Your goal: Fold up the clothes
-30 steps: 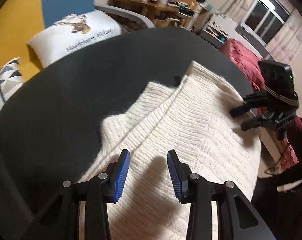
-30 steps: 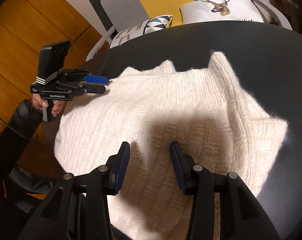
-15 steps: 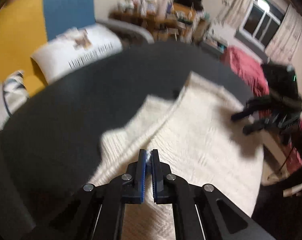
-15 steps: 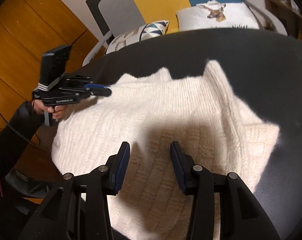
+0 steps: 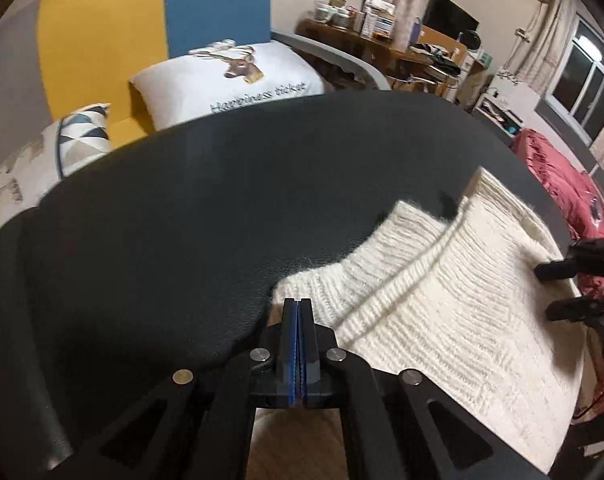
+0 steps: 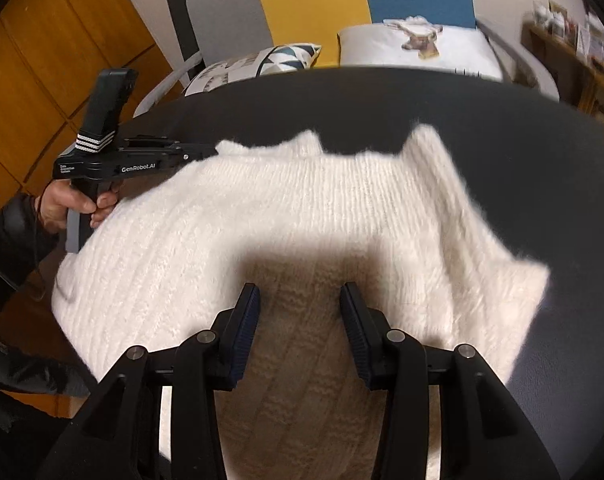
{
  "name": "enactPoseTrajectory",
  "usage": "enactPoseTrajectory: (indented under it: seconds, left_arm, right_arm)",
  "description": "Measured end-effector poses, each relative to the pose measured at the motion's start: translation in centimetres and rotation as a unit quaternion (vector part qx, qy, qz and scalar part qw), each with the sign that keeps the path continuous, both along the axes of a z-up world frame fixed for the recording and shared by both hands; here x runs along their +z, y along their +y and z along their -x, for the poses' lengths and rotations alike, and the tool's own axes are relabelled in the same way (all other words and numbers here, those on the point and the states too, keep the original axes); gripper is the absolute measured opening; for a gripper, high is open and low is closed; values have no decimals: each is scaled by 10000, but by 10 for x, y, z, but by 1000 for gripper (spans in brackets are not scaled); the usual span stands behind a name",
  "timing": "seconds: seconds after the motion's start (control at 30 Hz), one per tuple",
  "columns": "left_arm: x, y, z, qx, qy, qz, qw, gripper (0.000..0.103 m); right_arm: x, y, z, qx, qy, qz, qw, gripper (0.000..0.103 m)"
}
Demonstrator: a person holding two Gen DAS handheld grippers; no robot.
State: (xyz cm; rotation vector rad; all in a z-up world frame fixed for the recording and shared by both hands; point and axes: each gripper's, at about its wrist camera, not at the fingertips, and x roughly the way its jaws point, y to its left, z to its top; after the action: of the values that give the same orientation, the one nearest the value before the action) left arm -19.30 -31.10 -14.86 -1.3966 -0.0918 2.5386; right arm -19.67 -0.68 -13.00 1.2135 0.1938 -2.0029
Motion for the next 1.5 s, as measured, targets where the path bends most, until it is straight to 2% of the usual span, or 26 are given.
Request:
enactPoseTrajectory:
  seconds: [0.07,0.13,0.17,0.23,0.3,0.4,0.53,0.6,0.63,0.67,0.7,0.83,0.9,1.0,1.07,1.13,1.2,1.23,1.3,1.43,1.5]
  left_arm:
    - [13,-6,-9,-71,53,-265,9996,15]
    - [29,-12,-21,-234,125,-567,9980,20]
    - [34,-11,-25,-366,121,-607,9974,29]
    - [41,-5,-32,-667,84,-604,9959,38]
    - [35,5,-35,-877,-201,-427,9950,44]
    - [14,18,-32,-894,-661,-66,9938,45]
    - [5,25,-29,-614,-782,-105,9950,43]
    - [3,32,-30,-543,-648,114,9964,28]
    - [2,37,-31,-567,-523,288,9966,11]
    - [4,41,-34,-533,-396,350,9972,5]
    - [5,43,-37,-472,-268,373,9978,5]
    - [17,34,-37,112,245,204,9994,4]
    - [19,32,-32,325,358,189,9987,4]
    - [8,38,-25,397,317,385,9980,4]
    - [-7,40,-19,481,159,319,9982,4]
    - [-7,36,-14,558,125,196,9982,8]
    - [-4,23,-16,683,93,-37,9976,10]
    - [0,17,-20,737,90,-188,9971,17]
    - [10,2,-29,862,156,-431,9952,19]
    - [29,-36,-56,1210,350,-307,9916,21]
    - [32,-53,-67,1310,245,-253,9908,26]
  right_arm:
    - [10,-11,1,197,129,75,9997,45]
    - [14,-26,3,383,65,85,9992,45]
    - [15,-34,5,474,13,84,9988,46]
    - [15,-48,7,639,-94,81,9979,49]
    - [13,-56,6,707,-150,74,9974,55]
    - [12,-63,1,779,-189,63,9968,55]
    - [11,-71,-6,849,-183,-15,9962,55]
    - [10,-74,-4,849,-194,-81,9962,56]
    - [8,-75,-2,816,-189,-114,9964,56]
    - [7,-75,-1,768,-177,-148,9968,56]
    - [5,-76,0,719,-164,-182,9971,56]
    - [9,-69,3,442,-32,-99,9990,56]
    - [13,-67,7,355,113,-79,9993,56]
    - [11,-70,14,284,268,-213,9990,56]
    - [0,-74,16,191,397,-561,9975,56]
    - [-14,-75,20,37,380,-850,9956,56]
    - [-21,-69,23,-167,349,-815,9959,58]
    - [-21,-68,24,-221,337,-801,9960,58]
    - [-21,-66,24,-275,306,-782,9961,58]
    - [-19,-65,25,-329,267,-726,9965,60]
    - [-16,-63,24,-343,236,-635,9971,60]
